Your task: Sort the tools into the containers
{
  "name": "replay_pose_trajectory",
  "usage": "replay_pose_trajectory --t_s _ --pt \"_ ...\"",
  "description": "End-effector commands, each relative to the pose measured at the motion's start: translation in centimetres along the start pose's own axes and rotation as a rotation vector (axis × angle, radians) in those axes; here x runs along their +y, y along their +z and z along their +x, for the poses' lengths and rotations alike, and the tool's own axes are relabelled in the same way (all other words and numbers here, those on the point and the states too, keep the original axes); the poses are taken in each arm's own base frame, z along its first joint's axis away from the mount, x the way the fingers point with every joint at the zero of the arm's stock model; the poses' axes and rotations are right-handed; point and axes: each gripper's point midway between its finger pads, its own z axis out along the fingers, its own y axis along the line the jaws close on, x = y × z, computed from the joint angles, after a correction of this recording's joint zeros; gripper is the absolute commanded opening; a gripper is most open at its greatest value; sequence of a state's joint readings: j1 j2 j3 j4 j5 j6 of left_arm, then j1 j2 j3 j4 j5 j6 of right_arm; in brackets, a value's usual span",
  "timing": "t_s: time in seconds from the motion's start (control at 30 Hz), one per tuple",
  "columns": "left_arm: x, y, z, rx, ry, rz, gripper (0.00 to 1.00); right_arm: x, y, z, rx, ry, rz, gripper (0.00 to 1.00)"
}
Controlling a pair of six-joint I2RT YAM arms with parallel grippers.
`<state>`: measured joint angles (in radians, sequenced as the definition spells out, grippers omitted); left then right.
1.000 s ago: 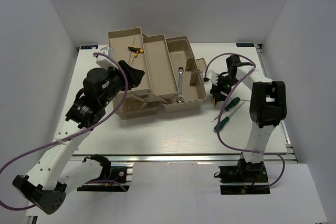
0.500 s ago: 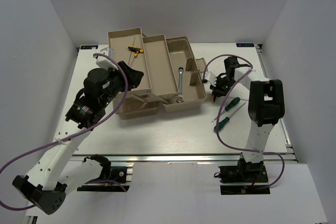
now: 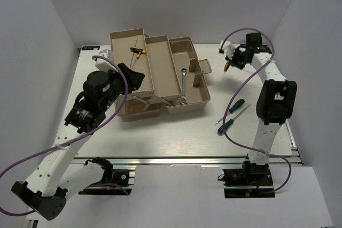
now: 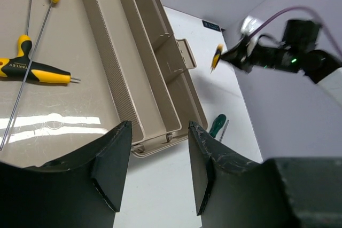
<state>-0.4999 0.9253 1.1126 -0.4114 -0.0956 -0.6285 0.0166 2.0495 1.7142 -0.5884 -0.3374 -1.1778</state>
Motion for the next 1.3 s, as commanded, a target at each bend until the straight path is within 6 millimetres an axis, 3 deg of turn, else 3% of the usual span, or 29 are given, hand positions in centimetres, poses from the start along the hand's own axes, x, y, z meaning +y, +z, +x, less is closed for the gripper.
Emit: replay_pose_trajectory --t_s 0.0,0.13,0.17,0.23,0.27,0.3,0.33,0.37,0.43,0.47,0.5,0.53,0.57,0.6,0.77,0.87,0.9,0.97,1.03,1.07,1.13,1.17,1.27 --pt "0.0 -0.9 -0.5 -0.025 -0.008 0.0 0.56 -5.9 -5.2 -6.7 -0.179 -0.019 0.167 0.0" --pt "0.2 -1.2 -0.7 -0.036 -0.009 -0.011 0.56 -5.8 -8.9 -13.4 -0.358 0.034 0.141 0.0" --pt "0.1 -1.5 -1.2 -0.048 0.001 -0.012 0.56 -4.9 -9.3 -16.1 -0.42 0.091 0.116 0.0" --pt "0.9 -2.1 -1.8 -0.063 0.01 -0.063 0.56 -3.9 -12.1 -21.2 -0.54 0.139 0.108 0.0" --pt "1.0 -2.6 -2.3 -0.077 0.026 -0.074 0.56 -2.4 -12.6 -24.8 -0.602 0.169 0.078 0.0" --pt "1.2 -3.3 -3.2 -0.106 0.031 -0.093 0.57 -2.0 -14.8 -28.1 -0.697 0.261 0.076 0.0" --pt "1.2 -3.7 -3.7 -0.119 0.036 -0.102 0.57 -1.4 -15.7 -30.3 -0.745 0.303 0.067 0.0" --pt "1.3 -4.1 -4.1 -0.13 0.046 -0.111 0.57 0.4 -16.2 -33.5 -0.8 0.329 0.025 0.0" --pt "1.4 -5.0 -5.1 -0.153 0.048 -0.132 0.57 1.7 -17.1 -37.1 -0.867 0.452 -0.044 0.0" --pt "1.4 -5.3 -5.2 -0.158 0.046 -0.137 0.57 2.6 -19.3 -40.5 -0.93 0.462 -0.069 0.0" --pt "1.5 -5.5 -5.3 -0.157 0.044 -0.143 0.57 3.1 -17.7 -41.4 -0.902 0.594 -0.117 0.0" --pt "1.7 -5.7 -5.2 -0.161 0.037 -0.147 0.57 3.2 -18.4 -42.8 -0.927 0.628 -0.134 0.0" --pt "1.7 -6.3 -5.5 -0.176 0.018 -0.143 0.57 3.8 -20.3 -45.0 -0.984 0.636 -0.151 0.0" --pt "1.7 -6.5 -5.4 -0.182 0.006 -0.141 0.57 4.0 -20.2 -45.8 -1.001 0.676 -0.172 0.0" --pt "2.3 -8.2 -5.2 -0.214 -0.059 -0.141 0.56 5.5 -24.7 -50.2 -1.174 0.853 -0.405 0.0" --pt "2.5 -8.9 -5.6 -0.224 -0.062 -0.156 0.56 6.7 -25.1 -51.7 -1.166 1.006 -0.616 0.0" --pt "2.6 -9.0 -5.6 -0.222 -0.057 -0.166 0.56 7.2 -23.0 -51.6 -1.113 1.086 -0.674 0.0" --pt "2.5 -9.2 -6.0 -0.228 -0.051 -0.169 0.56 8.6 -21.2 -52.3 -1.063 1.185 -0.746 0.0" --pt "2.5 -9.0 -6.0 -0.218 -0.041 -0.179 0.56 10.1 -18.8 -53.2 -1.044 1.197 -0.741 0.0" --pt "2.4 -9.0 -6.2 -0.219 -0.039 -0.178 0.56 10.6 -16.6 -53.1 -1.009 1.212 -0.734 0.0" --pt "2.3 -8.8 -6.2 -0.21 -0.038 -0.176 0.56 11.3 -15.0 -53.7 -1.008 1.193 -0.702 0.0" --pt "2.2 -8.8 -6.2 -0.207 -0.037 -0.174 0.56 11.4 -13.1 -53.5 -0.996 1.181 -0.668 0.0" --pt "2.2 -8.8 -6.0 -0.204 -0.047 -0.17 0.56 11.5 -9.9 -52.5 -0.958 1.182 -0.611 0.0"
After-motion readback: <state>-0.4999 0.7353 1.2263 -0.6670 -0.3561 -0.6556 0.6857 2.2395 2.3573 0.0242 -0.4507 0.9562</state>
